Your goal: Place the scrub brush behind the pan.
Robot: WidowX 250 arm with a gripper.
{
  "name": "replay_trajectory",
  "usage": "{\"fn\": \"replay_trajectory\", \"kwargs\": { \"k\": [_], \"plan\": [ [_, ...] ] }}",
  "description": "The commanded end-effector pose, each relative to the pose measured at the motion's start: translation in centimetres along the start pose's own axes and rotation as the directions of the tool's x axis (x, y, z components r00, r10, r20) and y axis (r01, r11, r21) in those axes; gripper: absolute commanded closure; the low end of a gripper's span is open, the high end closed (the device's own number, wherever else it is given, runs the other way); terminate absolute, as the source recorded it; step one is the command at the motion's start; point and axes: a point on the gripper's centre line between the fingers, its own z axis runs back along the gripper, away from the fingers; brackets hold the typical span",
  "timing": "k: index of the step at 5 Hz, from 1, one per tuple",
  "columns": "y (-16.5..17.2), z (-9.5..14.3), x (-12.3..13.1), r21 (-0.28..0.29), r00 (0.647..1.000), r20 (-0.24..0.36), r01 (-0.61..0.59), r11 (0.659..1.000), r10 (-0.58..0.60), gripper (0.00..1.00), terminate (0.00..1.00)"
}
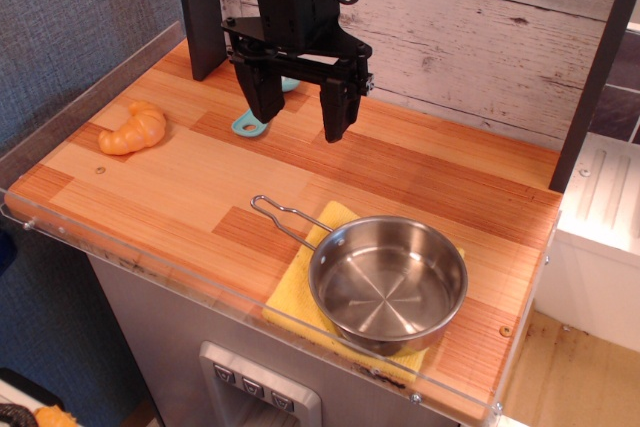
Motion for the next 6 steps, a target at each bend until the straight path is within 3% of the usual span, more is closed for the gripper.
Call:
{"fn": "replay_trajectory", "kwargs": {
  "k": [1, 2, 4, 6],
  "plan": [
    [0.0, 0.0, 0.0, 0.000, 1.000, 0.000, 0.000, 1.000, 0.000, 0.00, 0.00],
    [3.7, -0.1, 1.0, -0.008, 0.993, 0.029, -0.112, 0.994, 0.112, 0.00, 0.00],
    [9.6, -1.4, 4.6, 0.054, 0.967, 0.058, -0.251, 0.967, 0.248, 0.00, 0.00],
    [10.1, -4.6, 5.9, 0.085, 0.950, 0.073, -0.310, 0.947, 0.305, 0.00, 0.00]
  ]
}}
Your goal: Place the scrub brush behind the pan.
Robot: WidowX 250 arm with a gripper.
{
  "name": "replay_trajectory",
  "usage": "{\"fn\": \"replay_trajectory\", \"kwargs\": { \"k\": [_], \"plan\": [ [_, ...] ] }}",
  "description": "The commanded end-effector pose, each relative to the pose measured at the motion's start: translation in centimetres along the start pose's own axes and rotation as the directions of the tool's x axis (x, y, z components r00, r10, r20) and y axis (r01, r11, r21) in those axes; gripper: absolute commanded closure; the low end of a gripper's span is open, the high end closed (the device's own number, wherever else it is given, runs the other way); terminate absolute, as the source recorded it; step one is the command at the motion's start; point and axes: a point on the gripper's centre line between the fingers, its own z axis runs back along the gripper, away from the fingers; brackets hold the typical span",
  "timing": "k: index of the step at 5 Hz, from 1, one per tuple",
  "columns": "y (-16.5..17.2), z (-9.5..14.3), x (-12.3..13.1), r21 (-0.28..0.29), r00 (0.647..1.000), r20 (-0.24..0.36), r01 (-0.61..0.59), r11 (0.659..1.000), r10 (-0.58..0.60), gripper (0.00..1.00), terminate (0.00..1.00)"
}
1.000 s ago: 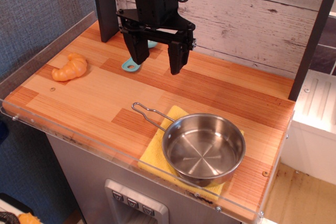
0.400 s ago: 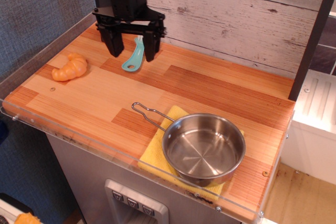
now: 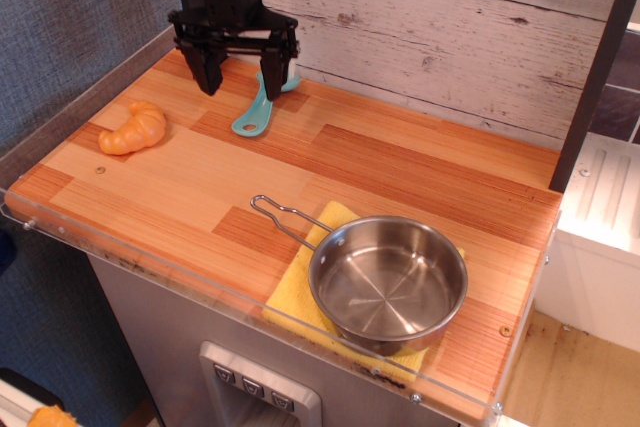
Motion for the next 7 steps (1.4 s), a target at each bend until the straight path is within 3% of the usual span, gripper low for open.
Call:
{"fn": "replay_trajectory", "kwargs": {
  "k": [1, 3, 4, 5, 7],
  "plan": [
    [-0.5, -1.2, 0.0, 0.011, 0.998, 0.055, -0.019, 1.000, 0.018, 0.00, 0.00],
    [0.4, -2.2, -0.1, 0.051, 1.000, 0.029, 0.010, 0.999, -0.012, 0.00, 0.00],
    [1.6, -1.3, -0.2, 0.062, 0.999, 0.047, 0.004, 0.998, -0.007, 0.00, 0.00],
    [1.9, -1.8, -0.3, 0.043, 0.999, 0.039, 0.012, 0.999, -0.013, 1.00, 0.00],
    [1.5, -1.9, -0.6, 0.018, 0.999, 0.028, 0.029, 0.999, -0.029, 1.00, 0.00]
  ]
}}
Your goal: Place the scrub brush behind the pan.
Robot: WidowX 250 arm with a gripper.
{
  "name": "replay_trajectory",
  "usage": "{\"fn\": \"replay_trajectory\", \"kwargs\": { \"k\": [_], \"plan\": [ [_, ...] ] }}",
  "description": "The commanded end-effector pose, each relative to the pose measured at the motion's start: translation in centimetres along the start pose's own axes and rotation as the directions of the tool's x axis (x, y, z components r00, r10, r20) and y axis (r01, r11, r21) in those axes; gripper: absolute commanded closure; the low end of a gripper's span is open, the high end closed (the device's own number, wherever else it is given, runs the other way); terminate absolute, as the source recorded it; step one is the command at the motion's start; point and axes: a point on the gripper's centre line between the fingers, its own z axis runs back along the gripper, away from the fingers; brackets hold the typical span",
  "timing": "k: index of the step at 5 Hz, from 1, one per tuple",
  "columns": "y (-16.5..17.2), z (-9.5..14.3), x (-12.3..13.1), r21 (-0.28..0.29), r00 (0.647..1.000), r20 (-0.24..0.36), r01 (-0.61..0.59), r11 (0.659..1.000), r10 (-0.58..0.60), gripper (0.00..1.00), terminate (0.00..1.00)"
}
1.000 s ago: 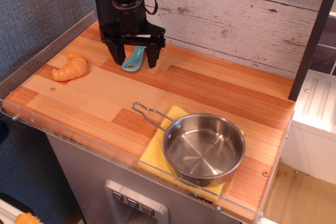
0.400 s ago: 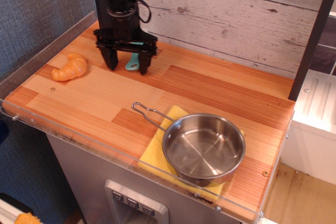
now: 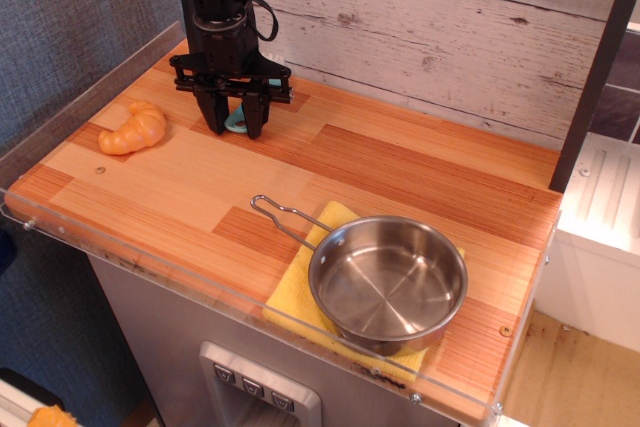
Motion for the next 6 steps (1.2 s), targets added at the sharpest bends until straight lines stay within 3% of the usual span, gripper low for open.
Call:
{"fn": "replay_trajectory", "kwargs": {
  "k": [1, 2, 3, 4, 5, 6],
  "plan": [
    [0.0, 4.0, -0.2, -0.037, 0.998, 0.061, 0.012, 0.999, -0.010, 1.00, 0.00],
    [-3.0, 9.1, -1.4, -0.073, 0.989, 0.141, 0.060, 0.996, -0.049, 1.00, 0.00],
    [-7.2, 11.8, -3.1, -0.126, 0.984, 0.141, 0.128, 0.984, -0.110, 1.00, 0.00],
    [-11.7, 10.7, -4.4, -0.198, 0.978, 0.099, 0.200, 0.960, -0.183, 1.00, 0.00],
    [-16.5, 8.7, -5.8, -0.230, 0.979, 0.057, 0.205, 0.951, -0.197, 1.00, 0.00],
    [-21.1, 6.0, -7.6, -0.198, 0.986, 0.019, 0.169, 0.965, -0.169, 1.00, 0.00]
  ]
}}
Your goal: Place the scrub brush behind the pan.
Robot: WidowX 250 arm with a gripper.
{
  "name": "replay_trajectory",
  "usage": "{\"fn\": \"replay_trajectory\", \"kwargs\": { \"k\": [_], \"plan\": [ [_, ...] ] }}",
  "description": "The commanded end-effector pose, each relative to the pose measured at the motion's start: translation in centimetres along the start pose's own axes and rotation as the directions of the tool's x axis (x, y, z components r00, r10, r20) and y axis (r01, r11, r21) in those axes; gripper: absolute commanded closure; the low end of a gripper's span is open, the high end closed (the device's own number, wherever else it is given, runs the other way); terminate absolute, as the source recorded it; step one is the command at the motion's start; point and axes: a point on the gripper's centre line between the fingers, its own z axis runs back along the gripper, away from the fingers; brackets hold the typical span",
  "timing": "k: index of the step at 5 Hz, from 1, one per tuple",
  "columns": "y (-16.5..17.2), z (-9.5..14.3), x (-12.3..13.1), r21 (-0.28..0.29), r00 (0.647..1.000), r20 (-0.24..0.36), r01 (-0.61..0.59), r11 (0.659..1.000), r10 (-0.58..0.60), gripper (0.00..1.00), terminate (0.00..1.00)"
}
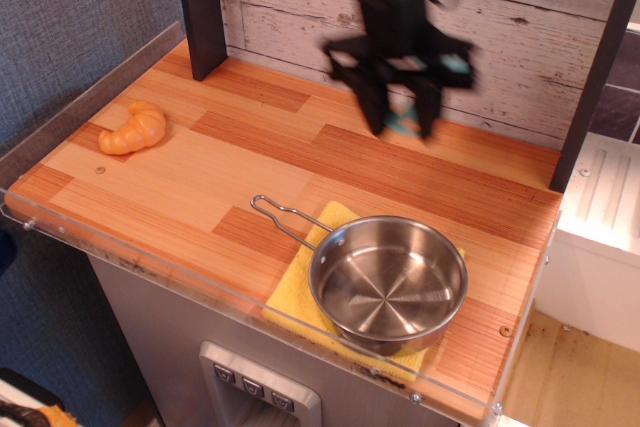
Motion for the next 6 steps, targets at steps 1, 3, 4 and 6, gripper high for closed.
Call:
{"fn": "replay_trajectory", "kwargs": {
  "k": [1, 3, 4, 6],
  "plan": [
    [-3.9, -3.9, -1.3, 0.059, 0.998, -0.016, -0.062, 0.996, 0.063, 1.00, 0.00],
    [-2.7, -5.2, -1.3, 0.107, 0.997, -0.028, -0.065, 0.992, 0.069, 1.00, 0.00],
    [-1.4, -3.8, -0.7, 0.115, 0.997, 0.007, -0.075, 0.991, 0.074, 1.00, 0.00],
    [0.5, -3.5, -0.5, 0.116, 0.994, 0.008, -0.110, 0.987, 0.110, 1.00, 0.00]
  ]
}}
